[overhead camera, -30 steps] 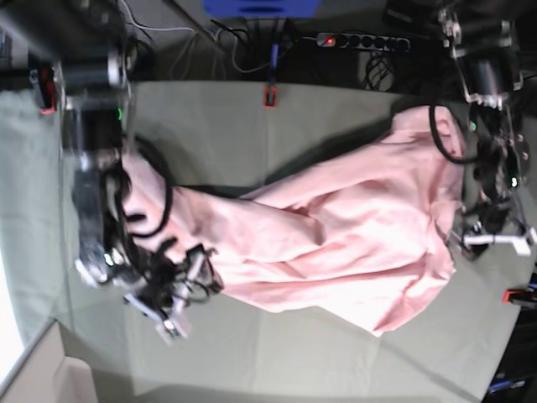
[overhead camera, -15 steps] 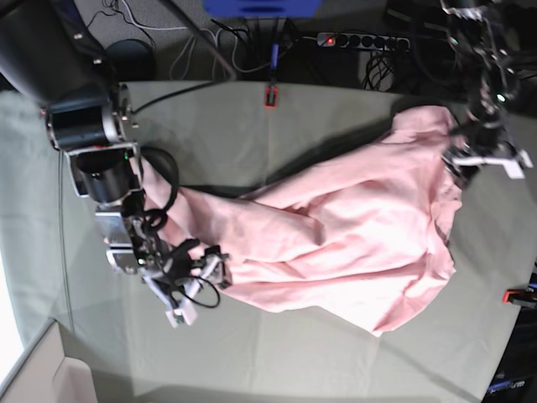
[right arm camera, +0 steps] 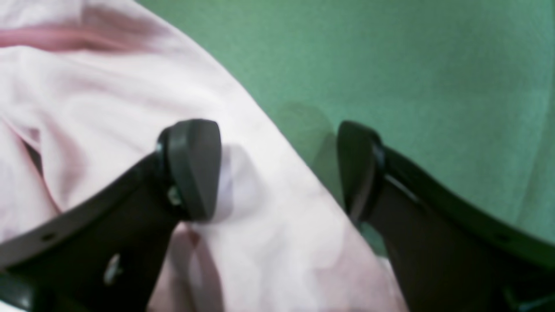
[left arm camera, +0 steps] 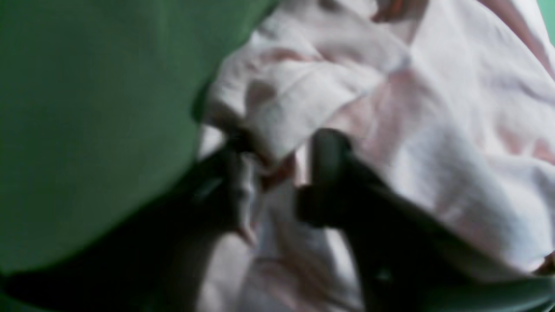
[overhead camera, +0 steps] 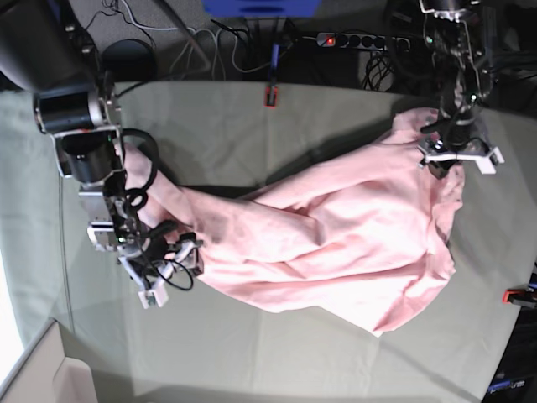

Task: Layout the t-shirt on the table in an organized manner, then fold the t-shirt properly
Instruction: 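Regrasp the t-shirt edges with both grippers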

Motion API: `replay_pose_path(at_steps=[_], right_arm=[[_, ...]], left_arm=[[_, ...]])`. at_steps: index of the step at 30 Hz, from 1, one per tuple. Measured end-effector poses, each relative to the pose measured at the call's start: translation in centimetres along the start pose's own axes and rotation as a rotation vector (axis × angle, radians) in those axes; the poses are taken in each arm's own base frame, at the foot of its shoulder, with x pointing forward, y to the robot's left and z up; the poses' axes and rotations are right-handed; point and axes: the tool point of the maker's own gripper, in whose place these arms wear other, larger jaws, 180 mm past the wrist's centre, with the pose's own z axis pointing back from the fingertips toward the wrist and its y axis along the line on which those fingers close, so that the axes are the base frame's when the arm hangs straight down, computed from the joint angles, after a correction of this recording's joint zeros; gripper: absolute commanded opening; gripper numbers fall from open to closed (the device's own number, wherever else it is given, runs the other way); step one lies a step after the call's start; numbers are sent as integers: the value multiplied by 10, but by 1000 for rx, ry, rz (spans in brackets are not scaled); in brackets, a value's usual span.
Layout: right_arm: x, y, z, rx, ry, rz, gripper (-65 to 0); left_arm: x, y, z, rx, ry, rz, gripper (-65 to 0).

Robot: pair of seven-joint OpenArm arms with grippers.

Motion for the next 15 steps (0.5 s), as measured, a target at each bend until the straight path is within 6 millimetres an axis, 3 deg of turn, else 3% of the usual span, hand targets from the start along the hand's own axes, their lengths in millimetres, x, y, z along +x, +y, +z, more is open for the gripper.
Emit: replay_pose_path(at_steps=[1,2,5,8,11,15], right_arm=[[-1,1,0,2,-4,-4,-249],[-2,1,1,3,-14,-9,-277],[-5,1,1,2,-14,-16,-440],[-9,2,1,4,-7,-21,-631],[-10,7,0,11,-3,-24,-650],[-18,35,4,115,16,6,-650]], left_arm=[[-2,-1,-1,-1,12,3,-636],[0,-3,-3,-4,10,4,-650],[15,-17,-12,-29,-3,7,-640],[57,-33,-24,-60,-72,-11,-650],[97,-50,-42,-82,-133,1,-649],[125,-68,-68,-85,-133,35,-649]])
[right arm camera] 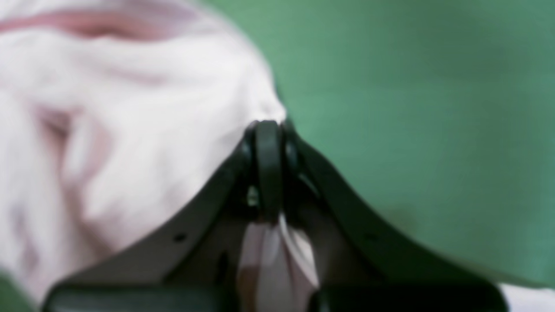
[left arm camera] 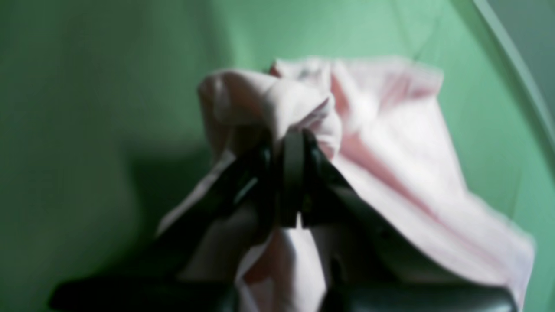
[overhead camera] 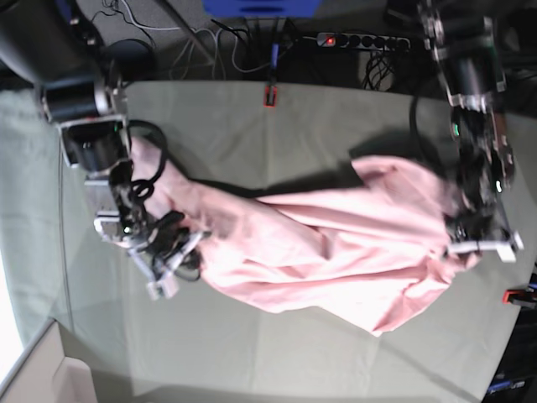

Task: Layout the t-shirt on the table in an organized manner, then fold the t-shirt properly
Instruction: 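Regrasp the t-shirt edges with both grippers, then lift and drag the t-shirt toward the left gripper's side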

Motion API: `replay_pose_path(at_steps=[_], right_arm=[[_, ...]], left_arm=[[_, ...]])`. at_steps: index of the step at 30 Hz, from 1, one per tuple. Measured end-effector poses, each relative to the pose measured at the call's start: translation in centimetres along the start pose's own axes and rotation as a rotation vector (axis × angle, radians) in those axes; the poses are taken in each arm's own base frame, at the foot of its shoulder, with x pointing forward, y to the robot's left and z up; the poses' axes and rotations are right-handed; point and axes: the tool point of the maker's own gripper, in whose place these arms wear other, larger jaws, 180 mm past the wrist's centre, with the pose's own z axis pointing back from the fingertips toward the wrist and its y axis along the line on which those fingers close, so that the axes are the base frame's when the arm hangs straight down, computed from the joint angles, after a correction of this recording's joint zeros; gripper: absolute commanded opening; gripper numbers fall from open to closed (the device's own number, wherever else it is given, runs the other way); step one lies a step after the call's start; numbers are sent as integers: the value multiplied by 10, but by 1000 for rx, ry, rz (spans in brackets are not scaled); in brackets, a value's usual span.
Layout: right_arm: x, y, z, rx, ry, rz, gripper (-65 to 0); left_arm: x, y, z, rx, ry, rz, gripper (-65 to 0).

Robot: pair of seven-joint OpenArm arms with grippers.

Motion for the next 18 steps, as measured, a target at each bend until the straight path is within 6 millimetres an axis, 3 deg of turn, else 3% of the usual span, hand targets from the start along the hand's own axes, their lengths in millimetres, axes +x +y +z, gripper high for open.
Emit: replay_pose_path(at_steps=[5,9,14,16,18], right_arm=[[-25,48,27,107,52,148,-650],[-17,94,51,148,-5,211,-650],[-9,169,63,261,-52,242,-650],[-20,199,65,321,-20,271,-650],[-38,225,64,379,59,328,-619]], left_arm=[[30,-41,-41,-24,7,92,-649],[41,-95,-62,-85,37,60,-649],[76,-179,-68,-202,-64,-27,-644],[81,-206,-64,-249,-77,-67,-620],[78,-221,-62,-280,-73,-109,-548]])
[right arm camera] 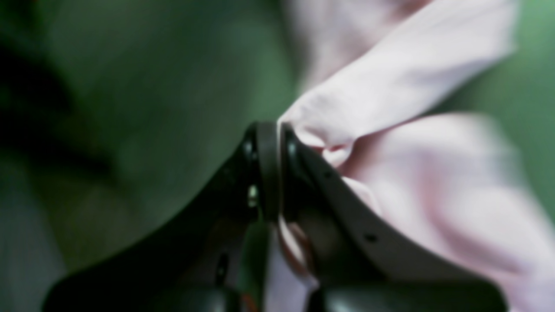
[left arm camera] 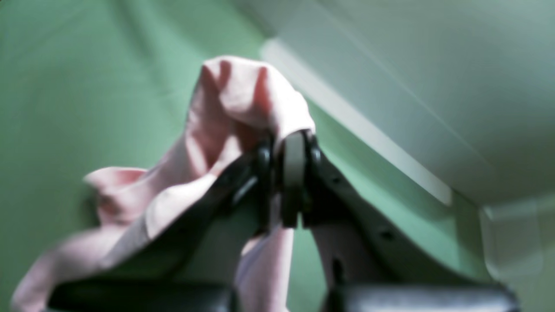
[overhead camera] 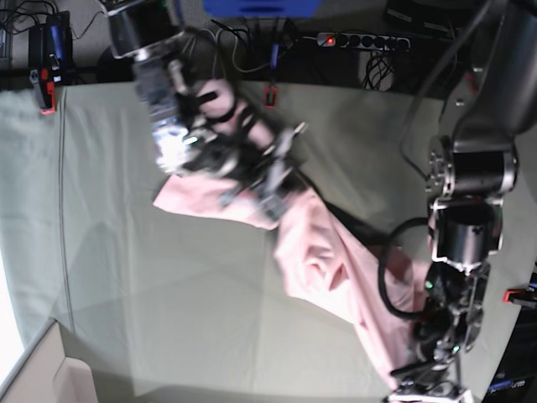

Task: Layout the t-shirt on the table in an organized manner, then fold the t-shirt properly
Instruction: 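Lift and drag the t-shirt toward the left gripper's side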

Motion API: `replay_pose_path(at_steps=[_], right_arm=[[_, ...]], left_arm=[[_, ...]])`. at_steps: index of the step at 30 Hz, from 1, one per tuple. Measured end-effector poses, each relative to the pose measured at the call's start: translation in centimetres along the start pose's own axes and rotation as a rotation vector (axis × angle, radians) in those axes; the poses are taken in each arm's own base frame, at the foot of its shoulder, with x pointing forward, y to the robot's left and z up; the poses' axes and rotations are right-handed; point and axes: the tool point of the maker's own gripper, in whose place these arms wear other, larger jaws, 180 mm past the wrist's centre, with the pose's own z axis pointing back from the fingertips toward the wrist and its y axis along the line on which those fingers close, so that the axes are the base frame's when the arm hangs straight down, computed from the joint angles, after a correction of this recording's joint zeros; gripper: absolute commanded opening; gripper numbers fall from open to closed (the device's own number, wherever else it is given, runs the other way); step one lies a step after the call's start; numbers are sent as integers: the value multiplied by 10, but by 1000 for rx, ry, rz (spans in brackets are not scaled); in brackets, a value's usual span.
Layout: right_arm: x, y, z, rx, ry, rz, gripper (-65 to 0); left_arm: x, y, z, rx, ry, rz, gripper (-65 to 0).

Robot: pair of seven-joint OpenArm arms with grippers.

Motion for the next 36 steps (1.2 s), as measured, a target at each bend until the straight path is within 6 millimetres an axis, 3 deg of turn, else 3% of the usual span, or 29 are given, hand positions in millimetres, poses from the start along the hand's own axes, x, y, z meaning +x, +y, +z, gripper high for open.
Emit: replay_pose_path(at_steps=[3,6,11,17,20,24,27,31,36], right_arm=[[-4,18,-6,43,42,37,-518],[-3,13,2,28,43,58,-422],[5,-30,37,-96,15,95,-316],[19,-80,68,-239,-57,27,-303],[17,-106,84,-311,-69,-6,-303],[23,-121,94,-351,-91,-17,-303],[18,-128,101,-362,-76,0,-303],[8,-133,106,-378,-47,-5,-304],[-2,-128,107,-377,-43,-30,-305]], left_arm=[[-10,4,1,6,24,-23,-420],[-17,28,6,48,25,-14,-334],[-15,87,37,123,-27,-7,-314],[-23,92,91,70,-25,39,-314],[-61,113,127,124,11,80,-314],[-168,127,166,182,206,152,-314],[-217,127,179,212,287,211,-314],[-223,119,165,199,278,236,-314],[-241,79,152,110,340,189,-314]])
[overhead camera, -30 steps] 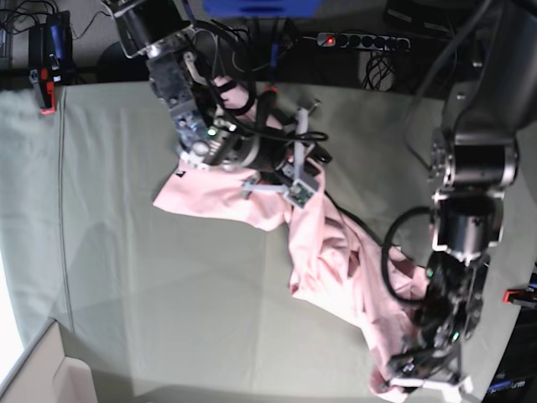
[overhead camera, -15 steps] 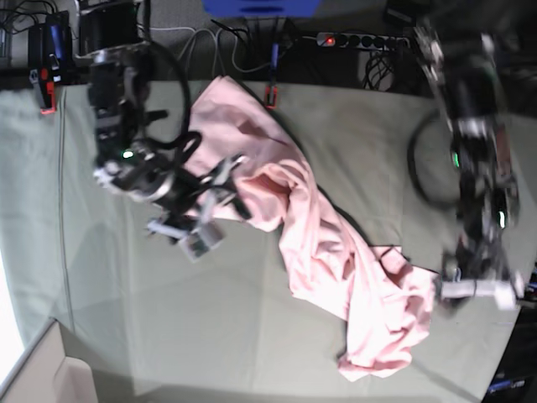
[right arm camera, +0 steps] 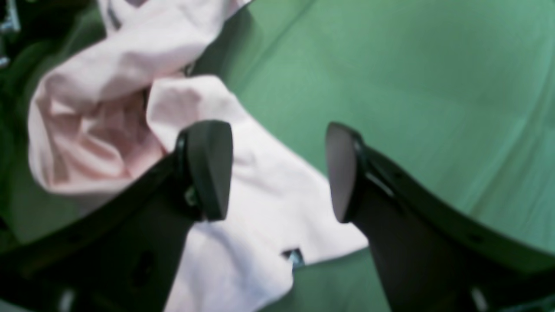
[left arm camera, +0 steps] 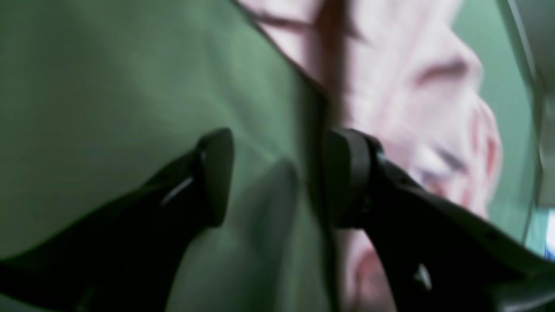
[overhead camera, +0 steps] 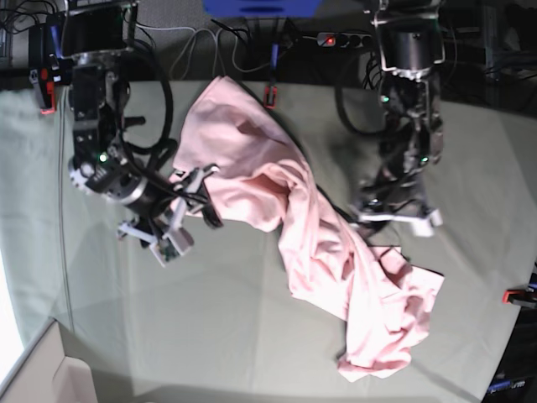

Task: Layout the t-shirt on the table in an organized manner, then fold the t-shirt properly
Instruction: 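Lift and drag the t-shirt toward the left gripper's side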

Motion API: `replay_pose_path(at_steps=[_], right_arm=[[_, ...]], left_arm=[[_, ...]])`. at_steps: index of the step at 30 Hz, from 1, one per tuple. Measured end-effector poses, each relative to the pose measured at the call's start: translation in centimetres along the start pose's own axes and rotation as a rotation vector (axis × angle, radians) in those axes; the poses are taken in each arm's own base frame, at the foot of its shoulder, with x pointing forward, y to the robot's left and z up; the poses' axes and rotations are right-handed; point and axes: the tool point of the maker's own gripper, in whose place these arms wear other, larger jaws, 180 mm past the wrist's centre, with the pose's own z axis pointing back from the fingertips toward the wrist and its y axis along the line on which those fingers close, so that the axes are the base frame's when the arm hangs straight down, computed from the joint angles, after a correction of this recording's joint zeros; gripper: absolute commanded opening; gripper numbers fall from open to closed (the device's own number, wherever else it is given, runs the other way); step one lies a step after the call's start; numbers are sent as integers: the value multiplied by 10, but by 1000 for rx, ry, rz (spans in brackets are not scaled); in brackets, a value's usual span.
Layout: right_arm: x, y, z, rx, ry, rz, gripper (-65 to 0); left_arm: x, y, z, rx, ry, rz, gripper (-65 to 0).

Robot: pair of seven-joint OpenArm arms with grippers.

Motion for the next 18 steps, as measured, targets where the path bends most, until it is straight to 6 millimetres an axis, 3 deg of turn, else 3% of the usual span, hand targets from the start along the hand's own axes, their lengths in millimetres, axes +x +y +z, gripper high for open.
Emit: replay_pose_path(at_steps=[5,11,14,16,18], right_arm=[[-10,1,9,-5,22,16,-305],[-4,5,16,-7,-4,28,-305],[-11,8,17,-4,17,25,-306],[-11,8,17,-4,18,24,-306],[-11,8,17,-4,14,24,-306]], left_arm=[[-11,-22,-8,-38,40,-34,-315],[-12,-29,-24,-48,55,-22,-333],[-14,-34,-31,-49,78,-40,-464],[-18,-34,-31,-44,95,-32,-620],[-21,-32,-27,-40,97,-36,-650]])
